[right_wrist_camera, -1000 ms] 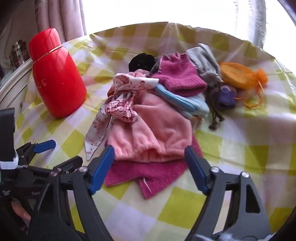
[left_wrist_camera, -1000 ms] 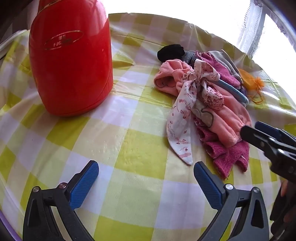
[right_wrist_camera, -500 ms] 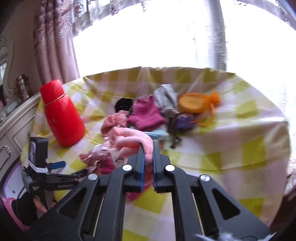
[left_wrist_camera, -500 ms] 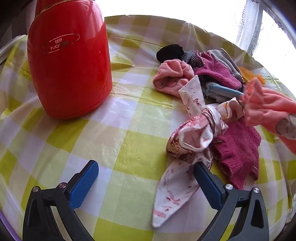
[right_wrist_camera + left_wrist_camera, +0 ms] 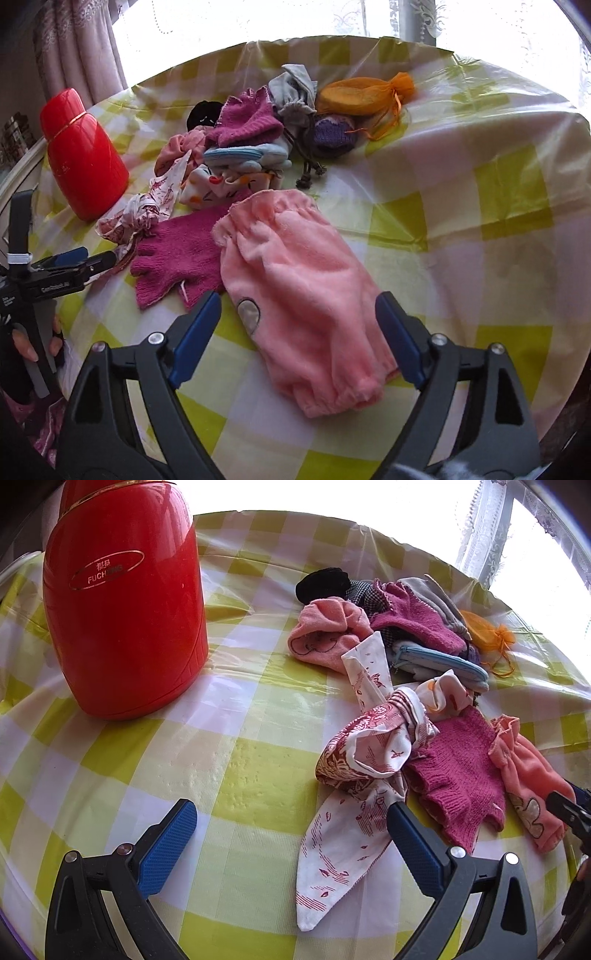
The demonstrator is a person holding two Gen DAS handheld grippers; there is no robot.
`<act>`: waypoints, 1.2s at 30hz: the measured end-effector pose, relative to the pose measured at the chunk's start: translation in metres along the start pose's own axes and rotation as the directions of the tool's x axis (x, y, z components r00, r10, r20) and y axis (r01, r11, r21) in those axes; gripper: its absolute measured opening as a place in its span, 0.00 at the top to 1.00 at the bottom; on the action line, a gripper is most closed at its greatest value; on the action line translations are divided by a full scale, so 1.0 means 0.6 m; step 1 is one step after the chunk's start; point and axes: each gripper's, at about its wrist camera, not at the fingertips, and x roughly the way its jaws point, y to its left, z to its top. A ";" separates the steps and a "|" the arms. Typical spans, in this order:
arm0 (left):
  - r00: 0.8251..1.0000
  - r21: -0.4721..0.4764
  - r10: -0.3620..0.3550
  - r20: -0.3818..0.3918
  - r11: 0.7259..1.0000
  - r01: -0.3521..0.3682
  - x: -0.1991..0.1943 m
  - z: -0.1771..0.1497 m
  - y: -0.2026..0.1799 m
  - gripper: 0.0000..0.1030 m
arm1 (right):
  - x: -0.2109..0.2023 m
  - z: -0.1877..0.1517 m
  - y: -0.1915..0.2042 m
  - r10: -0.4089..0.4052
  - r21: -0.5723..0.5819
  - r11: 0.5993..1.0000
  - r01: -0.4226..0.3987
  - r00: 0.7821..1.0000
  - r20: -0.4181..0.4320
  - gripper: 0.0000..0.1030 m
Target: Organize soft objects
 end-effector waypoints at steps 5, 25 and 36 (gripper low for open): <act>0.996 -0.033 -0.088 -0.012 0.996 0.088 -0.007 0.006 0.006 0.00 | 0.044 -0.005 0.001 -0.080 -0.041 0.996 0.077 0.995 -0.066 0.86; 0.978 -0.125 -0.200 0.064 0.970 0.207 0.027 0.058 -0.032 0.79 | 0.023 -0.031 -0.020 -0.075 0.099 0.992 0.075 0.997 0.004 0.87; 0.982 -0.047 -0.176 0.071 0.983 0.179 -0.054 -0.042 0.010 0.79 | 0.022 -0.033 -0.024 -0.070 0.101 0.992 0.070 0.998 0.005 0.87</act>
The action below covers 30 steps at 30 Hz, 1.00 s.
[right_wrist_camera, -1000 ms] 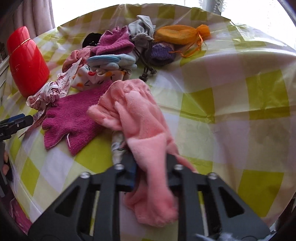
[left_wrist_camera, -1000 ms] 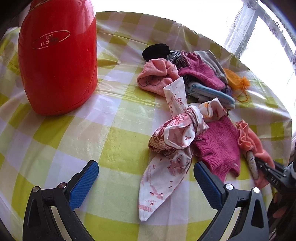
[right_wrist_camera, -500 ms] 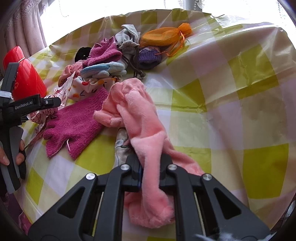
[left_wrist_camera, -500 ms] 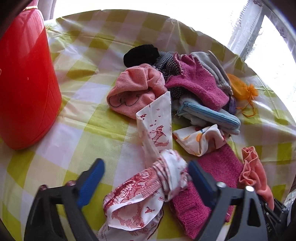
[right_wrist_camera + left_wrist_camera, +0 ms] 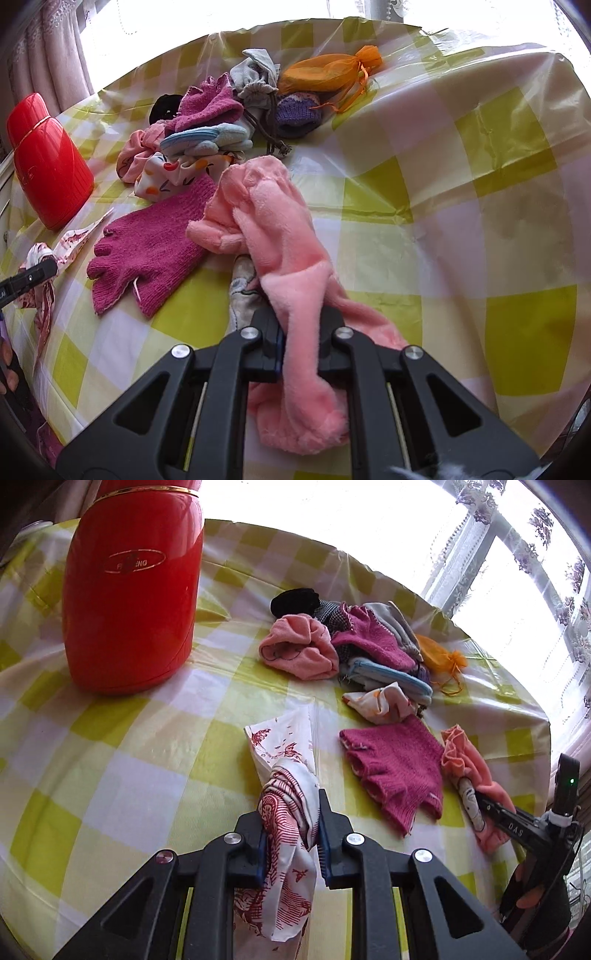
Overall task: Organize soft objects
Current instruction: 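Carry the fleece sleeve and printed cloth over to the white purple-rimmed box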
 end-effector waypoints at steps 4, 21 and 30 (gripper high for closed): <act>0.999 0.055 0.036 -0.020 0.998 -0.034 -0.004 -0.012 -0.019 0.79 | 0.000 0.000 0.001 0.000 0.000 1.000 0.000 1.000 0.000 0.87; 0.982 0.202 0.043 0.186 0.976 -0.081 -0.133 -0.029 -0.104 0.78 | -0.203 -0.052 0.026 0.237 0.099 0.953 -0.286 0.908 0.346 0.87; 0.945 0.253 0.024 0.325 0.961 -0.111 -0.208 -0.030 -0.139 0.78 | -0.264 -0.055 0.062 0.240 0.034 0.962 -0.271 0.897 0.372 0.87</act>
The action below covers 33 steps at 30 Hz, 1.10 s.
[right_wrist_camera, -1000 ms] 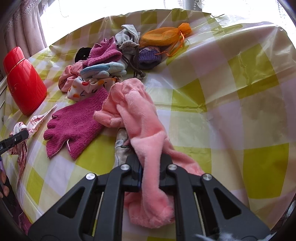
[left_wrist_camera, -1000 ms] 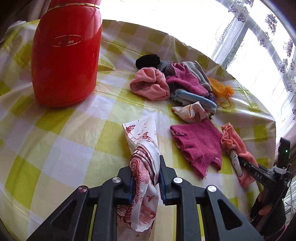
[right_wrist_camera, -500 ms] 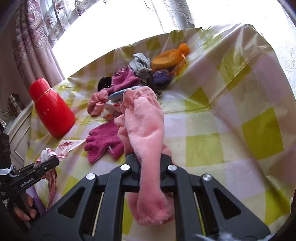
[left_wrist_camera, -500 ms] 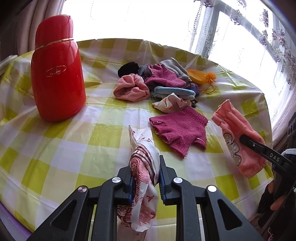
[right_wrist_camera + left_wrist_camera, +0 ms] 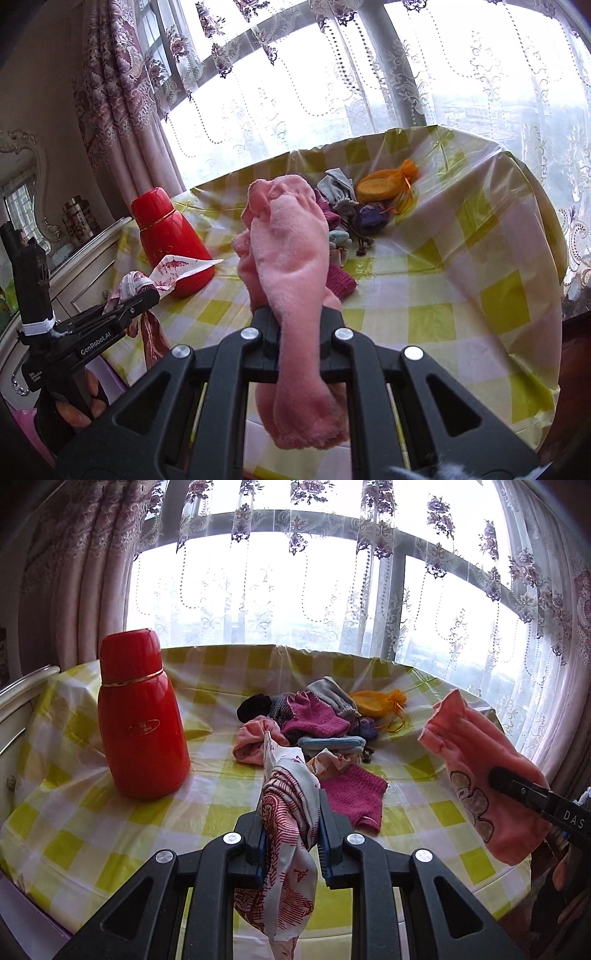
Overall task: Organize soft objects
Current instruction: 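Carry the fleece sleeve and printed cloth over to the white purple-rimmed box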
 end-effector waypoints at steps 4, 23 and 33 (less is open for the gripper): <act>0.998 0.032 0.006 0.069 0.999 -0.009 -0.036 0.013 -0.008 0.77 | -0.030 0.009 0.017 0.005 -0.013 1.000 -0.004 0.999 0.032 0.87; 0.992 0.049 0.019 0.126 0.998 -0.025 -0.140 0.027 0.044 0.77 | -0.101 0.050 0.133 0.125 -0.143 0.984 -0.107 0.984 0.123 0.87; 0.997 -0.014 0.071 -0.028 0.997 -0.072 -0.169 0.002 0.124 0.77 | -0.084 0.046 0.205 0.236 -0.213 0.951 -0.223 0.971 0.036 0.87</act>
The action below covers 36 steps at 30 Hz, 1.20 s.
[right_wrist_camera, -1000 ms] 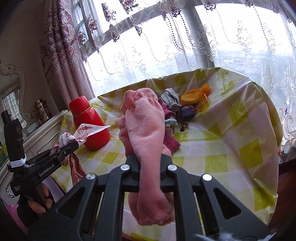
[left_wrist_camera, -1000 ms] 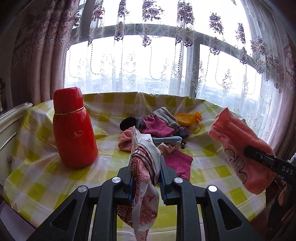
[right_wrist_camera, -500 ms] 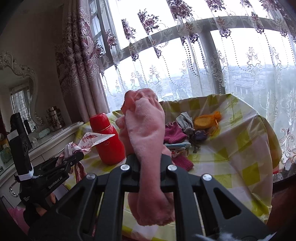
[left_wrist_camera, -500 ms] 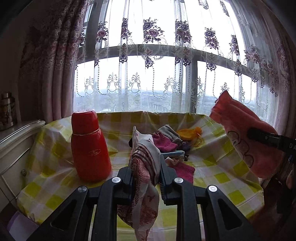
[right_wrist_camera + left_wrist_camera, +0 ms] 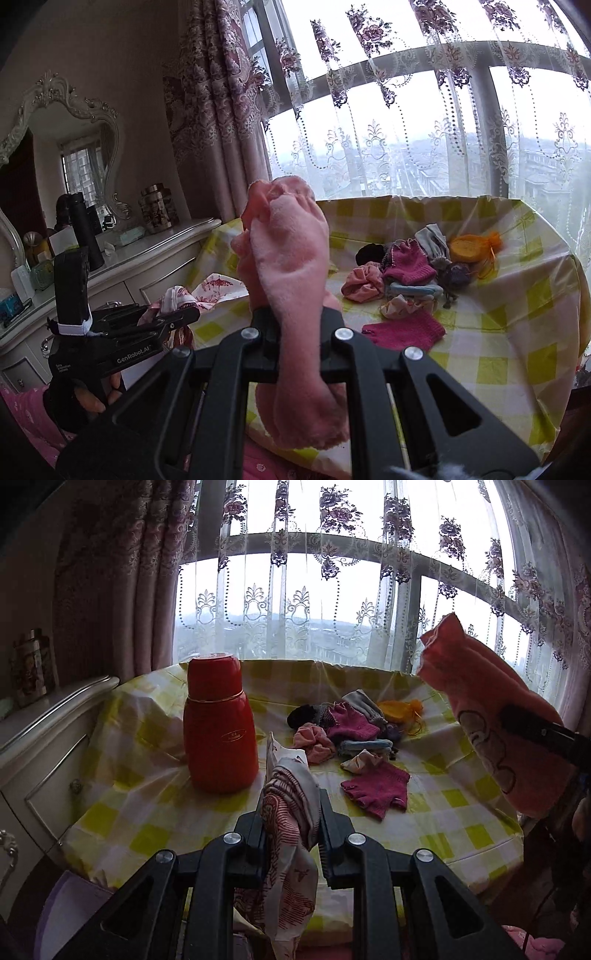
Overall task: Organize soft objects
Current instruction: 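Carry the fleece sleeve and printed cloth over to the white purple-rimmed box, then open both grippers to drop the items into the box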
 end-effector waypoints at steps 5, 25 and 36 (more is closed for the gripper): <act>0.996 -0.037 0.083 -0.031 0.996 -0.084 -0.021 -0.031 0.053 0.77 | 0.030 -0.006 0.044 0.060 -0.053 0.997 -0.063 0.997 -0.055 0.87; 0.926 -0.244 0.263 -0.272 0.912 -0.330 -0.059 -0.189 0.245 0.77 | 0.232 -0.108 0.295 0.203 -0.298 0.869 -0.394 0.835 -0.511 0.87; 0.866 -0.343 0.298 -0.402 0.828 -0.444 -0.068 -0.262 0.320 0.72 | 0.293 -0.185 0.370 0.224 -0.275 0.818 -0.505 0.721 -0.656 0.87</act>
